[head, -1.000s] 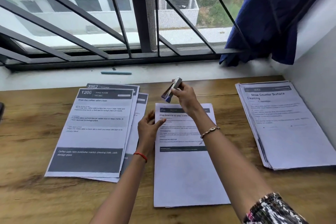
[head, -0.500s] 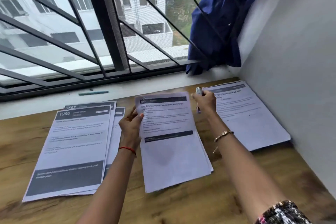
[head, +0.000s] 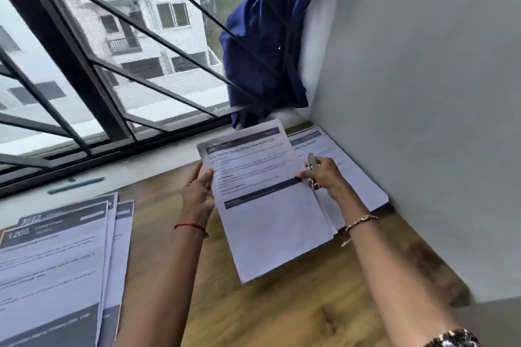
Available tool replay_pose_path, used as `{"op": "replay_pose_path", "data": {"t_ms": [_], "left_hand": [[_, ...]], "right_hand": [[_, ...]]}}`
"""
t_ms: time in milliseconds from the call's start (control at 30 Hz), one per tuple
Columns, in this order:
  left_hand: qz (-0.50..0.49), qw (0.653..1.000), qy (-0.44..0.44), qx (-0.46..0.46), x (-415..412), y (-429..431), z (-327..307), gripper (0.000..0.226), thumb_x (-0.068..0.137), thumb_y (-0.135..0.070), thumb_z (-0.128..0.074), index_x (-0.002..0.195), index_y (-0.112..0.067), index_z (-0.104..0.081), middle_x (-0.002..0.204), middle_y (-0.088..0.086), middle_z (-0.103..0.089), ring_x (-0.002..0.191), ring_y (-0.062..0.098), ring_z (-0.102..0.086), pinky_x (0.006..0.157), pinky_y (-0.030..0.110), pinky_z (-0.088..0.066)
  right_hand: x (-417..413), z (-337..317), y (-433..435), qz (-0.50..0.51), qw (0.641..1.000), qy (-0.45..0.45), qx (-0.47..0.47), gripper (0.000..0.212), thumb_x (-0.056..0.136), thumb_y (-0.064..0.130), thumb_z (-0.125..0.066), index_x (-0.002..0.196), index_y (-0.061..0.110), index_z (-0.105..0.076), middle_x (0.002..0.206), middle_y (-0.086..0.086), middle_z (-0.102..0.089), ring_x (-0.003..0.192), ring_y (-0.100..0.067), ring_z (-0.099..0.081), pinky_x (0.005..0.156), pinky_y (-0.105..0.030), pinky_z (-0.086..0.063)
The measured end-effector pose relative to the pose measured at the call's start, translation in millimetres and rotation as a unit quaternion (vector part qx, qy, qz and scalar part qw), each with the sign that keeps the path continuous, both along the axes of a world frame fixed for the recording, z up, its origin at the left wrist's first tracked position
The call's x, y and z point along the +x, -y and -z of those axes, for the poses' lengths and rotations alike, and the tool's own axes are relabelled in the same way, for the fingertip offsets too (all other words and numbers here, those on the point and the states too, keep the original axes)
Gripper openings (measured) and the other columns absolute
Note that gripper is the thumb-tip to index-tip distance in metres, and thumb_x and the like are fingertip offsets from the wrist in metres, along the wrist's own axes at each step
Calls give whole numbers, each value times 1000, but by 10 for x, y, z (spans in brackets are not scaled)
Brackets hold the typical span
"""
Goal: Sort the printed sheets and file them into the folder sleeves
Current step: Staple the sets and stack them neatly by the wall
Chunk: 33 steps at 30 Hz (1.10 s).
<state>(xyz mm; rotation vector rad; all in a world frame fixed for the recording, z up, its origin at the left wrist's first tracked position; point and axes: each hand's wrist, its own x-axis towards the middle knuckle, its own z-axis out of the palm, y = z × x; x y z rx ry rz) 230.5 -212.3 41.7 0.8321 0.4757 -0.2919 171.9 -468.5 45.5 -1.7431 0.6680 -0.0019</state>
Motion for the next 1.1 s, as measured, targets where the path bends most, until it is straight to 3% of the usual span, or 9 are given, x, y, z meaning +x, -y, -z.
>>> {"op": "replay_pose_path", "data": {"t_ms": [100,300,367,500,667,767,833,967,1100], "left_hand": [[11,1000,-25,-2,-6,385,37,49,92,10,-45,137,-10,-44,110,21,-61,78,24,-61,50,29,-56],[24,999,-22,35,109,1122,189,46,91,16,-38,135,1,-44,123,18,-57,106,32,-60,98,44,-46],[44,995,-3,93,213,1264,301,47,89,16,-42,133,1,-47,121,13,-60,98,26,-63,97,45,-47],[94,981,15,171,394,1464,580,44,88,12,-48,131,0,-49,130,17,-56,114,27,-58,100,43,-46],[145,967,38,208,309,1527,553,45,92,10,-45,136,3,-40,123,10,-54,106,20,-57,92,29,-47],[162,956,44,241,307,1438,589,46,90,9,-47,135,2,-43,129,16,-55,113,34,-57,97,43,-47],[152,944,49,289,293,1286,551,46,87,8,-49,133,1,-47,129,20,-55,120,42,-50,101,50,-42],[103,921,100,363,229,759,453,39,85,5,-53,123,-2,-58,127,13,-57,122,23,-50,103,35,-42],[33,903,111,413,150,18,336,37,84,7,-49,116,-4,-64,110,11,-65,108,19,-57,83,20,-45]], "right_hand": [[32,-14,300,45,997,-8,-65,24,69,-6,-75,86,4,-62,67,-10,-56,27,-4,-44,32,-15,-35],[119,46,725,117,959,-70,-249,13,68,5,-68,79,9,-62,81,-14,-64,58,-29,-60,54,-36,-53],[153,94,797,131,944,-95,-289,11,70,7,-64,79,9,-58,93,-17,-65,74,-36,-64,68,-39,-54],[261,162,882,122,926,-107,-342,8,77,3,-57,83,7,-52,104,-21,-63,94,-39,-60,70,-34,-43],[361,284,868,125,904,-85,-401,15,83,2,-53,97,-2,-55,107,-23,-62,100,-41,-57,75,-40,-44],[396,271,748,142,892,-55,-425,17,87,4,-53,103,-3,-54,109,-23,-60,101,-40,-56,75,-40,-44],[435,214,585,155,886,-24,-436,19,90,4,-52,107,-2,-54,111,-23,-59,101,-40,-57,75,-39,-44],[576,80,74,144,912,11,-385,24,92,8,-52,114,-1,-53,112,-24,-60,103,-40,-58,79,-41,-46],[734,13,-593,137,954,31,-266,20,90,10,-53,108,0,-54,112,-24,-59,104,-39,-57,83,-44,-47]]}}
